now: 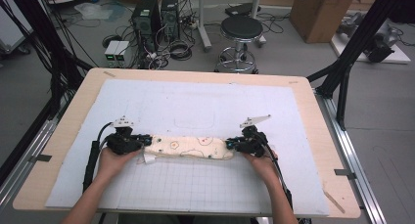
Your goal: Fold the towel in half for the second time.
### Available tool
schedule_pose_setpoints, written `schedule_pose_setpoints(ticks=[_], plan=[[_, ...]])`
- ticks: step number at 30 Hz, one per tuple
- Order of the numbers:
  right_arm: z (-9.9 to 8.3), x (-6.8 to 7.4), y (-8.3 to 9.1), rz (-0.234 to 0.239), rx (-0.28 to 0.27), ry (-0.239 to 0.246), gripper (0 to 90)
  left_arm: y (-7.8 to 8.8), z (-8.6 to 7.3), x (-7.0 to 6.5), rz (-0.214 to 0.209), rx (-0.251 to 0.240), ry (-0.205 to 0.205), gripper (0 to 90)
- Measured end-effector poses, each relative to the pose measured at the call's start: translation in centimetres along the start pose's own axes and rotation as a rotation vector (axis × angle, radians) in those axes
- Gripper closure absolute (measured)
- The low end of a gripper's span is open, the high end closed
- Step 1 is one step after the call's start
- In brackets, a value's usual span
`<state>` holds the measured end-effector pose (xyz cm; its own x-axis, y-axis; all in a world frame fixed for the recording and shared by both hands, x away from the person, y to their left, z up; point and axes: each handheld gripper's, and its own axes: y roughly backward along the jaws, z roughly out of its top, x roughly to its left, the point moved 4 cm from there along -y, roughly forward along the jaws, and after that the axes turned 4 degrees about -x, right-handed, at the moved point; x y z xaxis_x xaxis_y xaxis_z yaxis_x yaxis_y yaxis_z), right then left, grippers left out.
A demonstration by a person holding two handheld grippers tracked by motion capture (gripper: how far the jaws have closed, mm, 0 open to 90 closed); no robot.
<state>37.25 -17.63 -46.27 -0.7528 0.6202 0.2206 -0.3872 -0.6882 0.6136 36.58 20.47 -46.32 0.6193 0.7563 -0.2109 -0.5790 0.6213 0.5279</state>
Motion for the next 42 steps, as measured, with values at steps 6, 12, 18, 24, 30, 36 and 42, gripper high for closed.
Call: schedule_pose_setpoints(ticks=[6, 12, 18, 24, 30, 36, 42], plan=[[1.1, -0.1, 0.8, -0.029, -0.032, -0.001, 80.8, 0.0, 1.7, -0.1, 0.009, -0.013, -0.039, 80.7], [2.4, -1.0, 0.8, -0.074, -0.044, -0.006, 80.7, -0.6, 3.2, 0.4, 0.036, -0.026, -0.027, 81.4], [3.1, -2.5, 0.3, -0.107, -0.047, -0.046, 80.6, -1.6, 4.3, 1.1, 0.054, -0.028, 0.001, 81.4], [3.4, -3.5, -0.5, -0.133, -0.045, -0.067, 80.5, -2.5, 4.3, 2.0, 0.076, -0.037, 0.045, 81.4], [3.0, -4.0, -1.3, -0.149, -0.04, -0.09, 77.4, -3.5, 3.7, 2.4, 0.091, -0.01, 0.059, 79.4], [2.8, -4.5, -0.9, -0.133, -0.062, -0.138, 64.7, -2.9, 3.7, 3.0, 0.077, -0.023, 0.074, 68.6], [3.3, -4.0, 0.2, -0.119, -0.111, -0.136, 54.9, -1.9, 4.3, 1.9, 0.048, -0.045, 0.024, 64.4]])
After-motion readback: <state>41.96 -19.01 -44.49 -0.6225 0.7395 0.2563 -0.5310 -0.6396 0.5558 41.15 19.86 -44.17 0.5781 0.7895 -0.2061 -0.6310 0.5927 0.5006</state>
